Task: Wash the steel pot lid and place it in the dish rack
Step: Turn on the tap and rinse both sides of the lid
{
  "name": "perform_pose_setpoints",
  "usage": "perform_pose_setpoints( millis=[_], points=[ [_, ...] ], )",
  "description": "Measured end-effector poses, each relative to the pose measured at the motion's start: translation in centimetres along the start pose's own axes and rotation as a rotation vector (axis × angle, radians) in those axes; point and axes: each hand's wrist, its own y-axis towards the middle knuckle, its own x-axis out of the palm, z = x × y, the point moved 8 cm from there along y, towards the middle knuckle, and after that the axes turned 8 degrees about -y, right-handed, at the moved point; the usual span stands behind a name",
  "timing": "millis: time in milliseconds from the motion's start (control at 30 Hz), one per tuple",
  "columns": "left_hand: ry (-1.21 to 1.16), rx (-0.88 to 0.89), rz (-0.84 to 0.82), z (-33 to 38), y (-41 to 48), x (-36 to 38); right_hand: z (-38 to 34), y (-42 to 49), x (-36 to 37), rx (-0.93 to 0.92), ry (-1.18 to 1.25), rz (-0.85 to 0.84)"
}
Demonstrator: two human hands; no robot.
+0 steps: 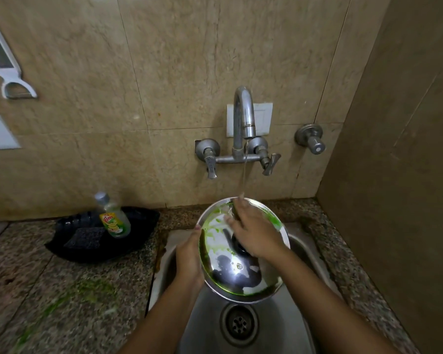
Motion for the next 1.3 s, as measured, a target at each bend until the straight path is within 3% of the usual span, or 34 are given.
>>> perform_pose_setpoints(
  millis=[100, 267, 400, 433, 533, 567, 733, 900, 1000, 1167, 1233, 1300],
  points=[
    [-0.023, 0.002, 0.019, -0.8, 0.8, -0.5, -3.7, -1.7, 1.5, -0.248, -0.287, -0.083],
    [0.032, 0.062, 0.044, 0.0, 0.8, -0.3, 1.2, -0.3, -1.1, 0.134, -0.317, -0.029],
    [0.062, 0.025, 0.025, -0.3, 1.1, 0.5, -4.7, -1.9, 1.2, -0.227, -0.400, -0.063],
    [0.069, 0.022, 0.021, -0.3, 1.0, 0.7, -4.7, -1.8, 1.3, -0.245, -0.402, -0.054],
    [0.059, 0.016, 0.013, -0.6, 1.6, 0.7, -0.9, -0.3, -1.3, 0.065, -0.365, 0.042],
    [0.052, 0.008, 0.005, -0.6, 1.6, 1.0, -0.7, -0.4, -1.6, 0.087, -0.358, 0.042],
    [0.022, -0.176, -0.014, -1.8, 1.8, 1.3, -6.7, -5.0, 2.8, -0.264, -0.435, 0.102],
    [-0.055, -0.262, -0.011, -2.0, 3.1, 1.5, -3.1, -9.7, 5.0, -0.545, -0.507, 0.056],
    [-0.061, -0.271, -0.014, -3.0, 3.0, 1.9, -3.0, -8.3, 4.7, -0.506, -0.499, 0.078],
    [-0.109, -0.251, -0.046, -4.7, 2.1, 2.9, -3.6, -2.5, 3.0, -0.158, -0.311, 0.181],
    [-0.125, -0.253, -0.021, -4.2, 2.6, 2.6, -4.0, -3.0, 3.8, -0.233, -0.340, 0.180],
    [-0.064, -0.231, 0.069, -2.9, 3.8, 1.5, -4.1, -5.7, 5.0, -0.448, -0.367, 0.107]
  ],
)
